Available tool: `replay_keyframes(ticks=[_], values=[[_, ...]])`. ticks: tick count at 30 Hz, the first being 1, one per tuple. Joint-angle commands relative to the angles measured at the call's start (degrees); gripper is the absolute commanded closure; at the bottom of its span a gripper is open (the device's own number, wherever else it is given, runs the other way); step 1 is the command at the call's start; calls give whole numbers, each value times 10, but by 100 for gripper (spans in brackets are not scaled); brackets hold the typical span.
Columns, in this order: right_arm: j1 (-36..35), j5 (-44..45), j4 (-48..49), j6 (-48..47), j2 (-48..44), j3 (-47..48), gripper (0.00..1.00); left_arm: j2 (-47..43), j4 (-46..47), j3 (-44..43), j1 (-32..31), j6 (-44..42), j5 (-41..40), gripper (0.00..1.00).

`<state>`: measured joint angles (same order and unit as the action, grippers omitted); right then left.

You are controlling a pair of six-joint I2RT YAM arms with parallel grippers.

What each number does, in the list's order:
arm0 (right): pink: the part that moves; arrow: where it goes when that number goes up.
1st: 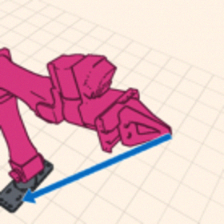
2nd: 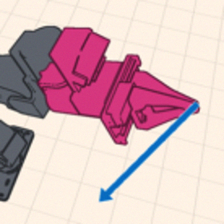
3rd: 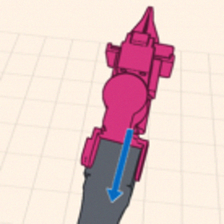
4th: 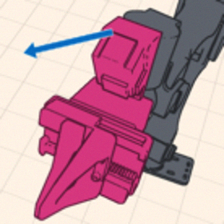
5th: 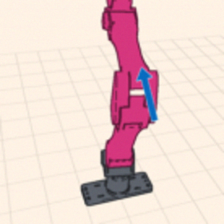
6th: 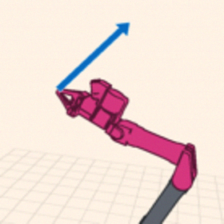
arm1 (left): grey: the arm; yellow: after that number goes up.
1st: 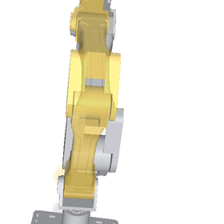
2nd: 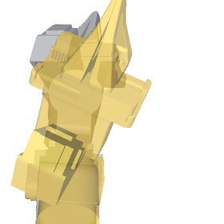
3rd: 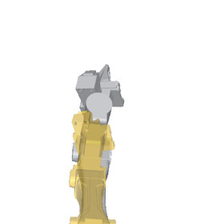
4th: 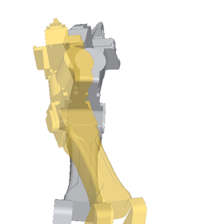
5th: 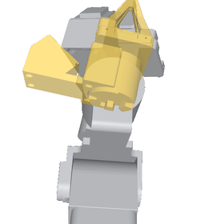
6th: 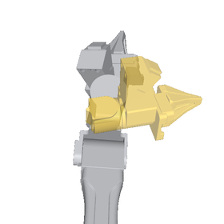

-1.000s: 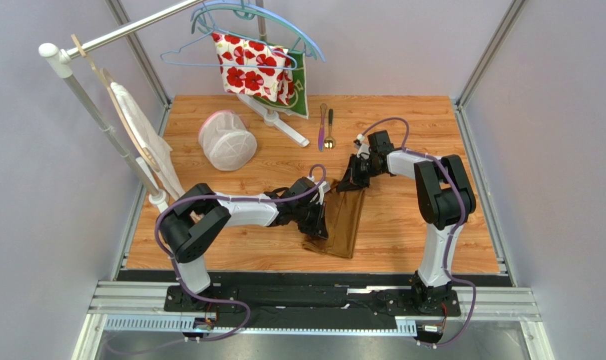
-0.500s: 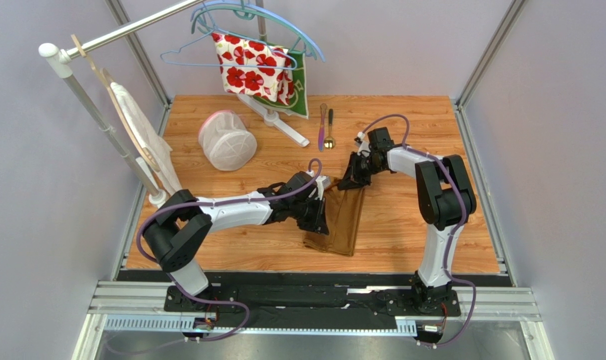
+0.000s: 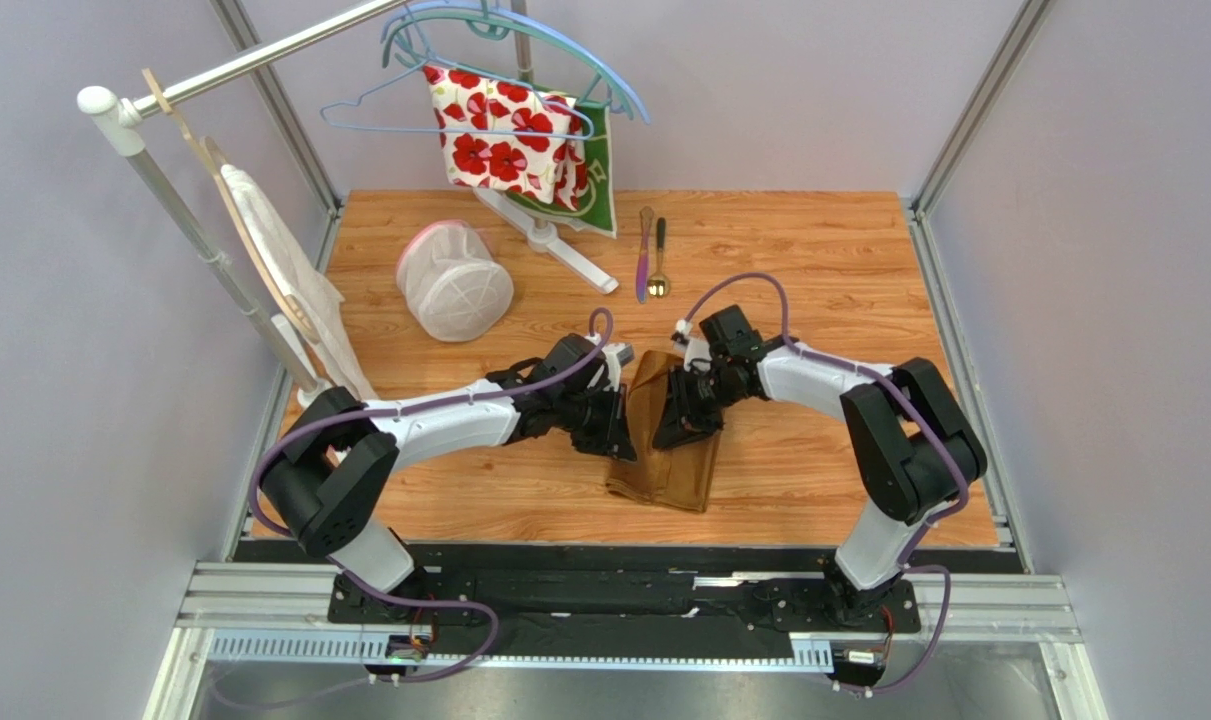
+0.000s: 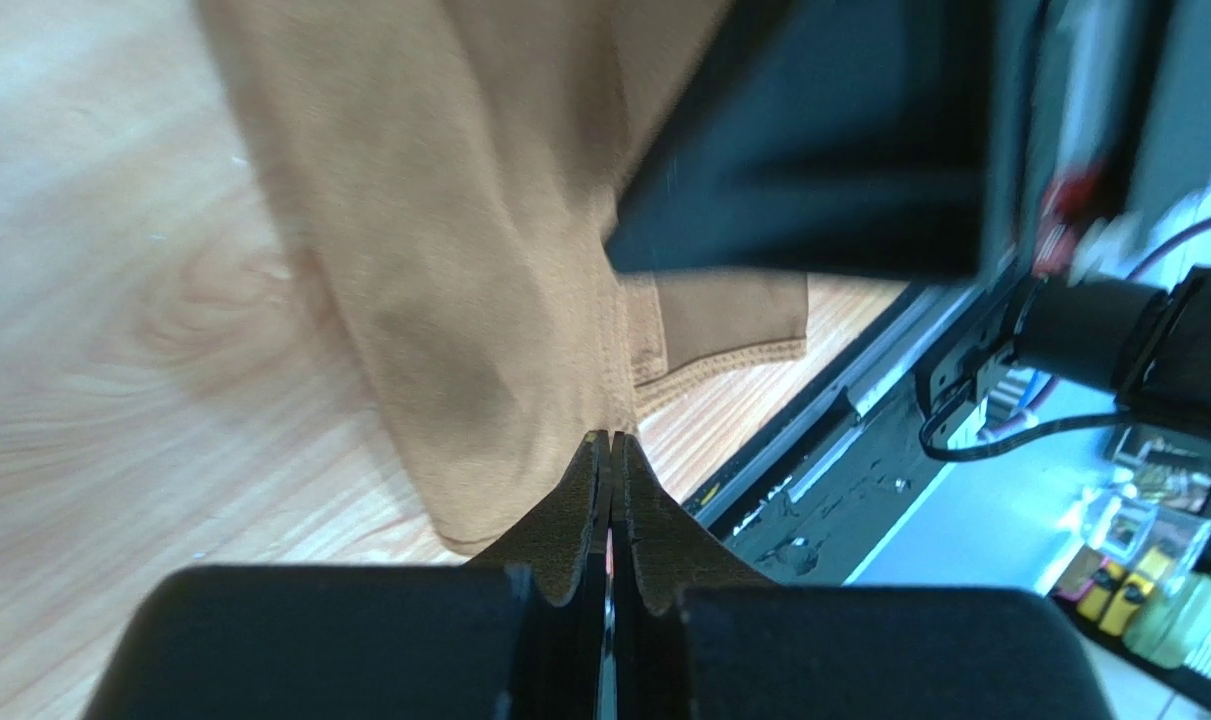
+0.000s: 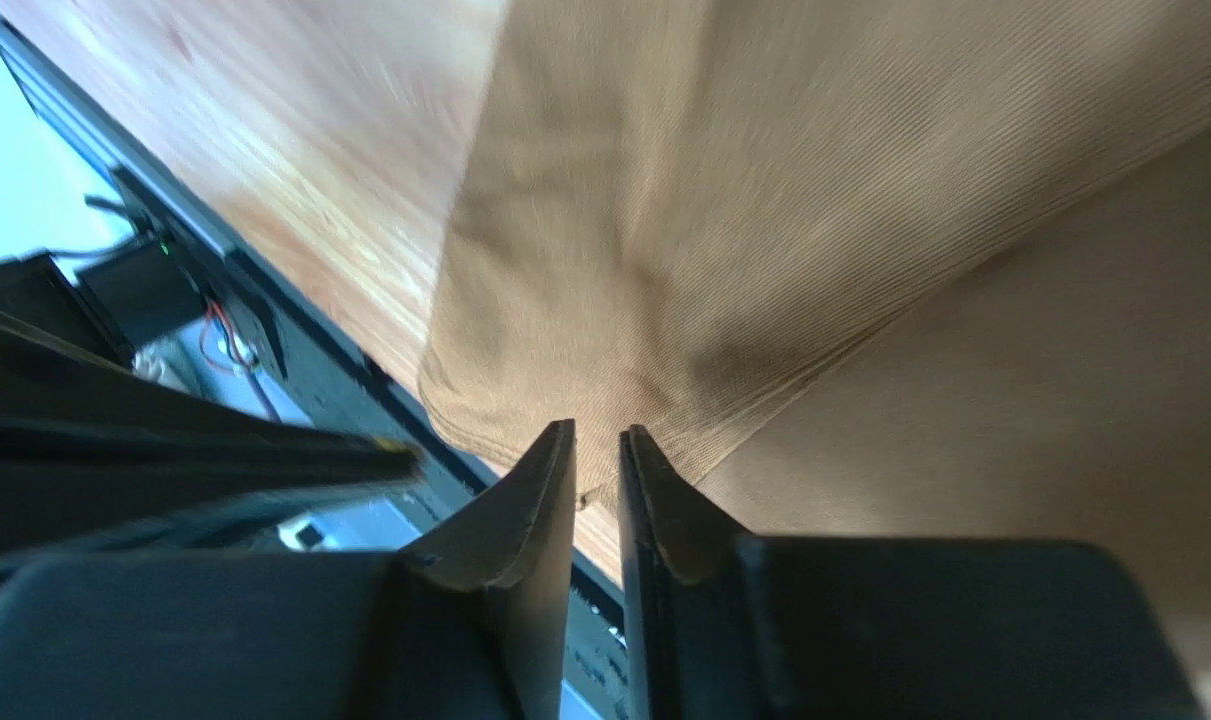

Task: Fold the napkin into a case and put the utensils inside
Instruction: Smooth out the 2/3-rectangle-folded napkin at the center of the board.

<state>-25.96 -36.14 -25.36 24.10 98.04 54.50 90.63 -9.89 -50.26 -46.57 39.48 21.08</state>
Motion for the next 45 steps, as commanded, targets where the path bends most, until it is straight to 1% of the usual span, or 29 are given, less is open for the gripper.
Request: replay_keyframes(ticks=[1,3,4,7,11,15,21,23,24,28,32,36,39,41,45], values=[[-30,-25,60,32,-7,-33,87,-12,8,4,19,-12,29,99],[-33,-36,73,34,4,-42,91,-8,14,4,24,-8,38,99],[-33,-35,79,33,7,-49,96,-5,21,3,24,-8,47,99],[-31,-17,73,25,10,-57,100,16,24,-4,29,-16,65,99],[-24,0,73,16,13,-80,100,45,45,3,37,-18,80,99],[-2,2,83,14,22,-97,100,65,70,23,44,-23,92,100],[4,5,83,9,22,-99,100,90,142,66,53,-12,113,100],[5,5,87,10,26,-97,100,102,186,82,54,2,136,100],[5,3,88,10,33,-94,100,108,226,100,54,9,148,100],[6,2,95,18,49,-83,100,127,280,139,54,22,169,99],[4,-7,102,25,57,-76,100,95,293,161,53,12,165,94],[7,8,80,10,51,-76,100,52,245,150,53,-4,151,91],[7,5,76,6,44,-77,100,32,237,142,53,0,158,90],[6,6,73,4,44,-76,100,30,246,146,53,9,166,90],[8,6,70,1,49,-72,100,46,309,163,53,41,185,91]])
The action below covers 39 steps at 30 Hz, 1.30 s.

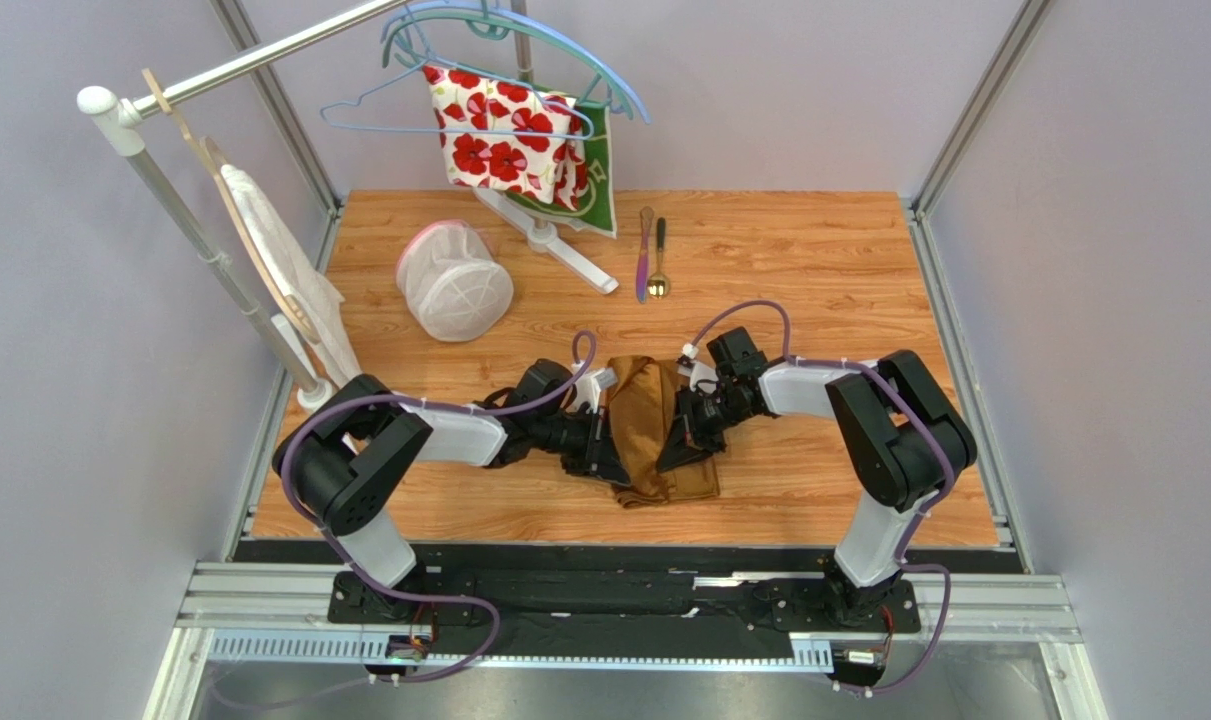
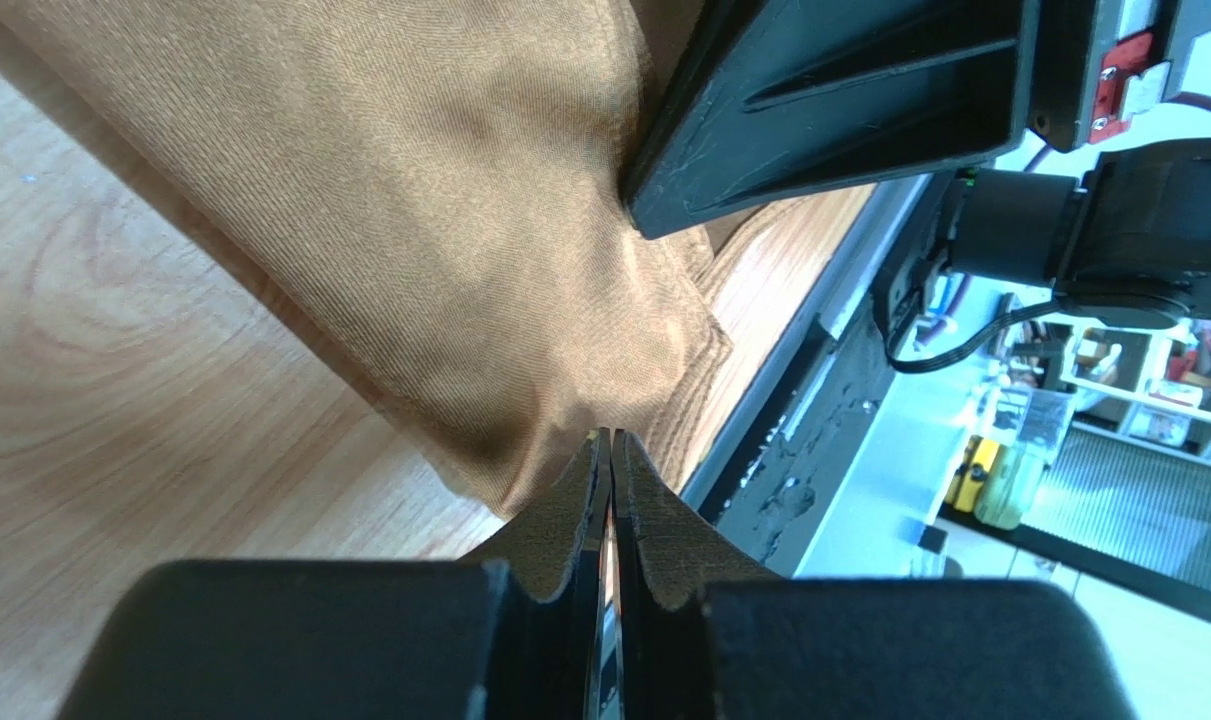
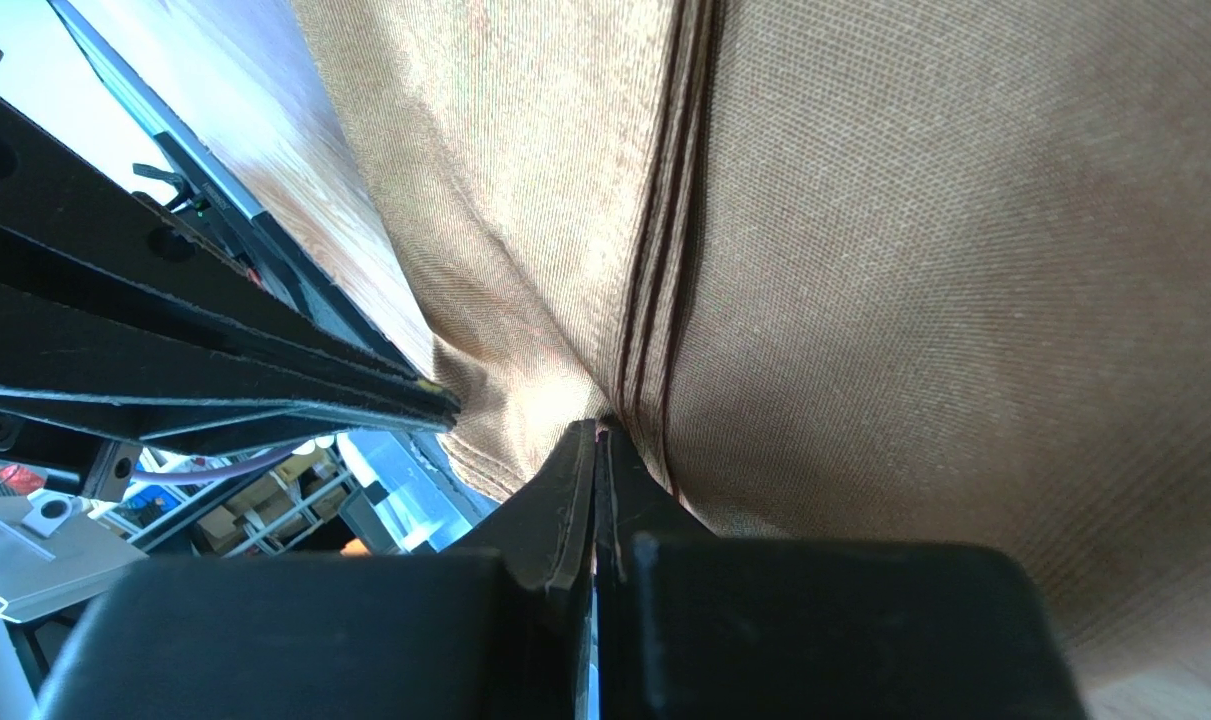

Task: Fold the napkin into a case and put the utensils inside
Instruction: Smooth out the 2/3-rectangle-folded napkin at the center of the board.

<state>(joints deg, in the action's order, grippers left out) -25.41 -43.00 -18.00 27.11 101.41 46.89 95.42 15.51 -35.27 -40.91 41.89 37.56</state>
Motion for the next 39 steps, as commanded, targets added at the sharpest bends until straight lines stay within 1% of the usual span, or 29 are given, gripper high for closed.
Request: replay_keyframes(ticks=[1,3,7,12,13,16,18,20,22,23,24,25,26,27,29,30,32,34,35,36,39], values=[[3,75,-3,-30,16,5,100,10,70,18,-4,24,29,91],[1,75,-3,-30,18,5,100,18,114,36,-6,44,38,91],[1,75,-2,-32,22,5,100,19,152,68,-22,57,37,92],[1,74,2,-33,29,6,100,15,161,95,-42,65,12,91],[3,73,2,-34,30,7,100,22,160,99,-42,68,-5,91],[2,70,-2,-32,20,8,100,56,141,99,-37,68,-21,92],[0,67,-15,-34,9,17,100,73,185,102,-36,89,0,92],[-1,67,-28,-36,-15,28,100,66,211,108,-42,102,6,92],[-1,64,-50,-40,-29,43,100,15,184,102,-47,94,2,92],[0,64,-56,-41,-45,48,100,-10,142,100,-51,80,0,92],[-2,63,-69,-42,-52,58,100,-63,121,97,-52,72,-6,92],[-2,62,-73,-42,-59,64,100,-92,92,87,-52,62,-13,91],[-3,61,-77,-40,-70,68,100,-119,21,79,-52,38,-24,91],[-6,60,-84,-38,-75,79,100,-167,-20,70,-52,22,-50,90],[-10,53,-84,-35,-79,90,99,-200,-112,39,-52,-15,-81,89],[-14,52,-81,-32,-76,95,97,-210,-129,31,-47,-24,-92,89],[-20,44,-62,-20,-68,111,91,-199,-138,16,-38,-33,-90,89],[-29,33,-41,-1,-46,125,88,-160,-133,-1,-31,-37,-78,91],[-32,28,-18,7,-38,130,86,-145,-116,-4,-31,-36,-75,92],[-36,25,-12,13,-16,137,86,-116,-99,-5,-31,-30,-67,93],[-44,10,15,33,15,166,86,-69,-53,-10,-31,-13,-64,95]])
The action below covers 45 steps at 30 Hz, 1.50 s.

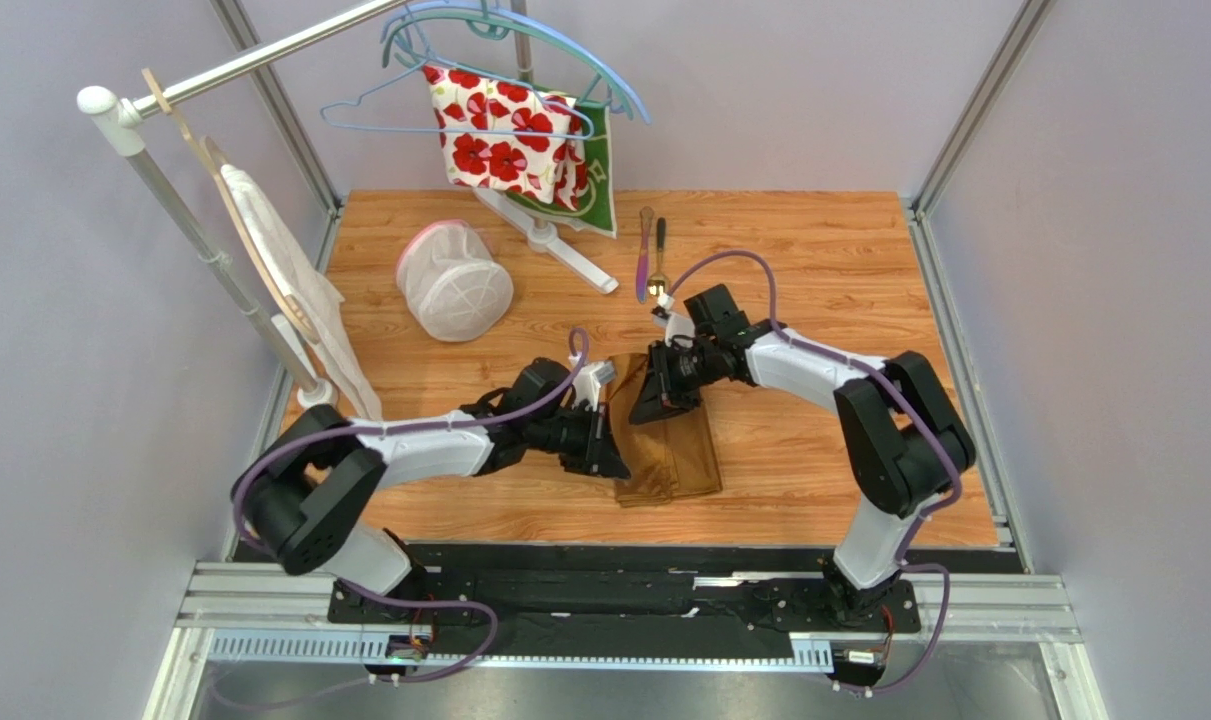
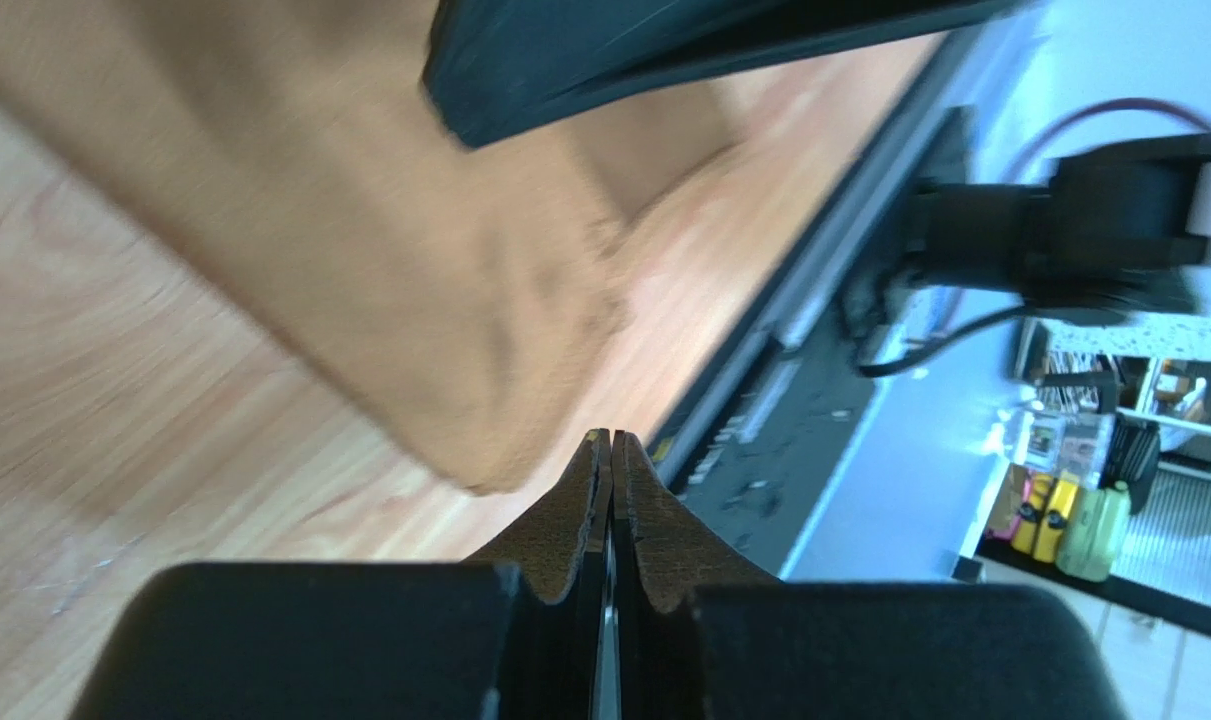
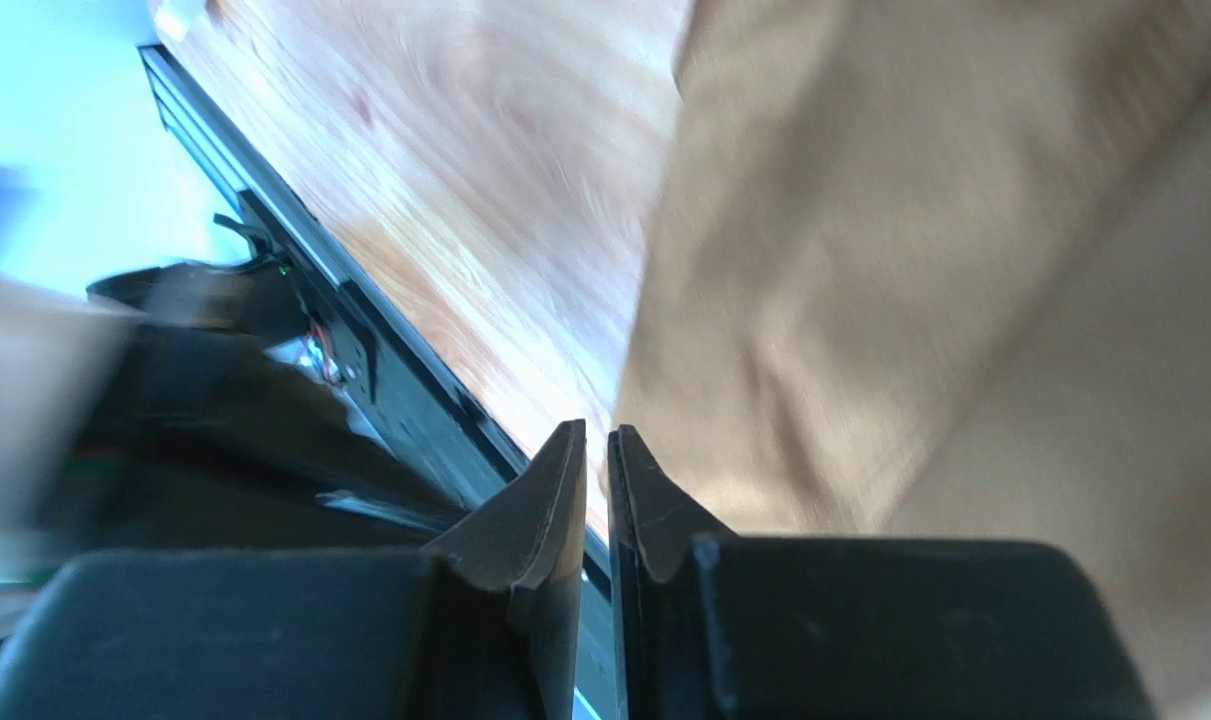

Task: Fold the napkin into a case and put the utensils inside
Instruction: Smooth out the 2/3-rectangle-folded napkin at the center of the board.

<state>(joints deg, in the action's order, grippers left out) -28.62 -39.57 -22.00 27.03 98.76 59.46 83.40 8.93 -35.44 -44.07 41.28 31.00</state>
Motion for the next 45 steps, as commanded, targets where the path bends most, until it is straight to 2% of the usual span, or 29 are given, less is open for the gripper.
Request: replay_keyframes(ticks=[1,9,13,15,19,21,24,28,32,36,45], values=[[-15,-29,58,37,61,48,86,60,36,-3,0,-2,2,95],[-32,-58,119,54,156,78,89,137,100,41,0,27,-22,97],[-21,-55,119,42,194,110,90,135,102,55,0,30,-17,97],[-9,-68,117,44,194,121,90,103,89,52,0,27,-9,96],[11,-61,93,40,154,137,87,20,-33,-6,6,2,-30,91],[29,-60,92,50,140,136,83,-14,-59,-31,17,-6,-39,89],[44,-43,99,65,120,134,76,-15,-83,-79,62,-4,-45,91],[56,-24,143,118,120,126,78,49,-80,-157,112,-6,-45,98],[63,-20,213,177,136,121,100,136,-78,-215,143,-11,-45,100],[63,-41,244,205,164,137,100,184,-88,-269,145,-14,-51,100],[70,-37,264,203,204,128,100,251,-104,-301,145,-8,-70,100]])
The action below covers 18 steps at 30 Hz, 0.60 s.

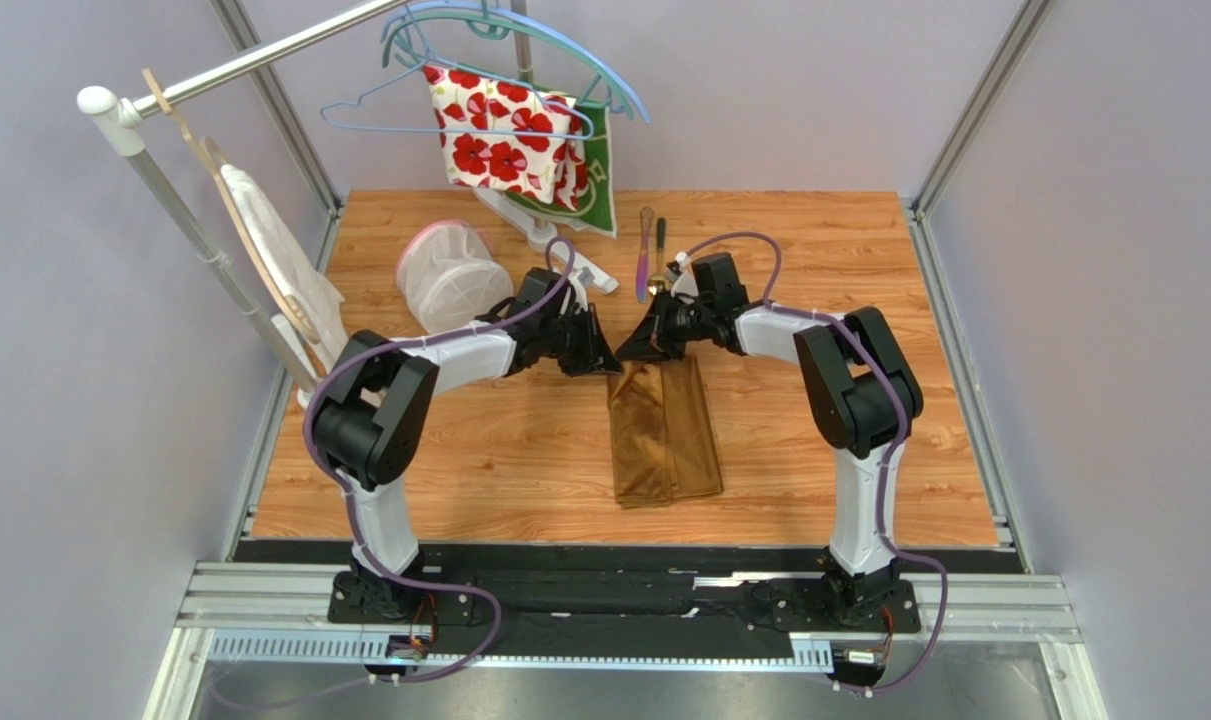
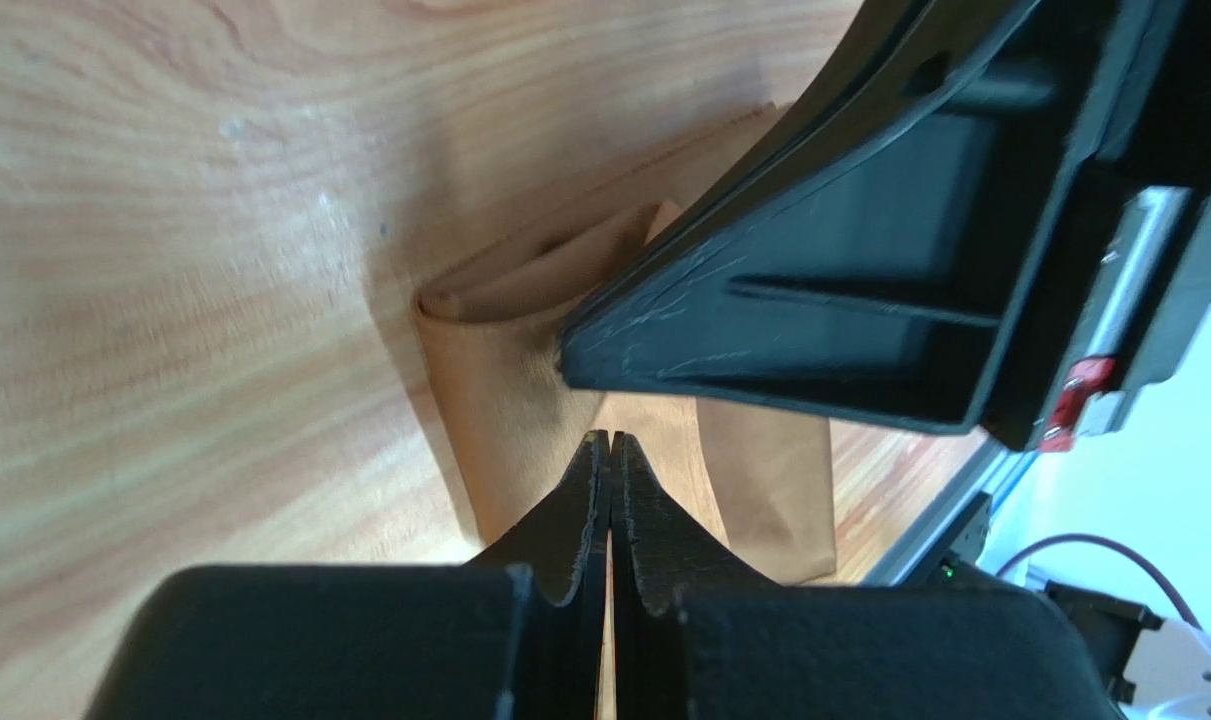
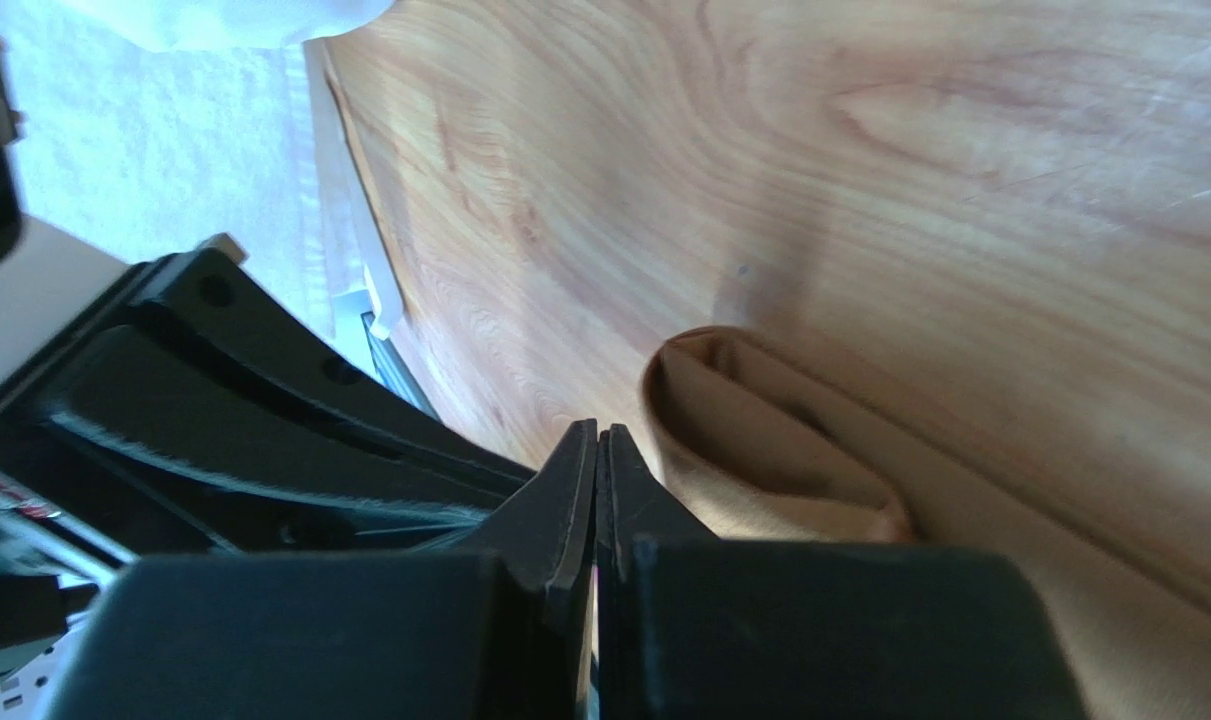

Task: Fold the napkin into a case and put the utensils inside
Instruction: Smooth out the 2/3-rectangle-folded napkin at the center of the board.

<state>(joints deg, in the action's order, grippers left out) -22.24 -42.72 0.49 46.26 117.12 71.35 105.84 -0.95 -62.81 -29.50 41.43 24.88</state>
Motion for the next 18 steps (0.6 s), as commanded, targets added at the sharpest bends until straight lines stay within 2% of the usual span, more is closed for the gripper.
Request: replay_keyframes(ticks=[1,7,14,18], values=[[7,-9,44,11,29,8,100,34,2,-24,0,-6,-10,100],[22,-21,54,-21,58,9,100,78,55,6,-1,8,9,100],[58,-46,32,-76,77,19,100,53,12,-7,0,-18,-15,100],[67,-41,-3,-98,49,29,100,56,11,-14,-1,-21,-10,100]])
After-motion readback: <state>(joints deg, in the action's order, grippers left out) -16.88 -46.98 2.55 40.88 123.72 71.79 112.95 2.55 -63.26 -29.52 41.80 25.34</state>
